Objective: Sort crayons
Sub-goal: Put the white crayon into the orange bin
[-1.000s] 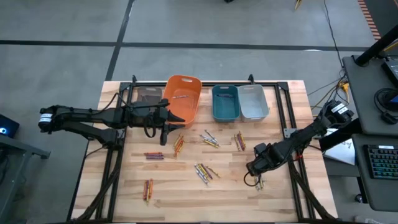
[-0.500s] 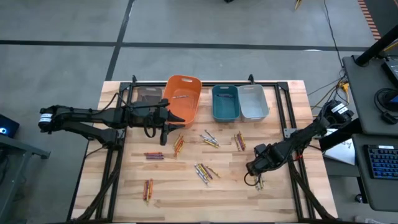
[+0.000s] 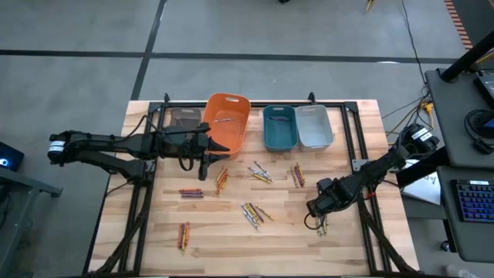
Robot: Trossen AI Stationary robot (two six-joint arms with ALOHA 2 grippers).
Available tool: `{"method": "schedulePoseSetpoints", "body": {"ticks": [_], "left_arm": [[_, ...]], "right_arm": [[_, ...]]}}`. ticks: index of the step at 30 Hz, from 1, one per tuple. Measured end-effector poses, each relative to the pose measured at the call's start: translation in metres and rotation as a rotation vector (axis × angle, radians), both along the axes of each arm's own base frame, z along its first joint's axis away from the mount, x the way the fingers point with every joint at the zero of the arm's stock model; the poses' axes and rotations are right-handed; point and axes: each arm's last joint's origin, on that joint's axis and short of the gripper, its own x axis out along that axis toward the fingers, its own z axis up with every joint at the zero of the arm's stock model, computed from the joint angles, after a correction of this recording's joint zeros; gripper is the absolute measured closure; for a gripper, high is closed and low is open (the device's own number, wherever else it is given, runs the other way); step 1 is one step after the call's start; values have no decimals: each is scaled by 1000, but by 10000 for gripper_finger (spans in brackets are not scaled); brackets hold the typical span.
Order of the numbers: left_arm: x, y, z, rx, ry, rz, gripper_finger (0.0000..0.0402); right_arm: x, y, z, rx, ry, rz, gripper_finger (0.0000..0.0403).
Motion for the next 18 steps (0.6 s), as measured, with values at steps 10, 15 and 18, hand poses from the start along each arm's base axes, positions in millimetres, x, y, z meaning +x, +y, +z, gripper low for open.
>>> {"method": "schedulePoseSetpoints", "body": {"ticks": [10, 15, 18], "left_arm": [[0, 0, 0, 0, -3, 0, 322], [0, 0, 1, -2, -8, 0, 322], [0, 0, 1, -7, -9, 2, 322]], "right_arm": [[-5, -3, 3, -32, 56, 1, 296], [-5, -3, 13, -29, 53, -1, 292], [-4, -3, 18, -15, 30, -8, 293]]}}
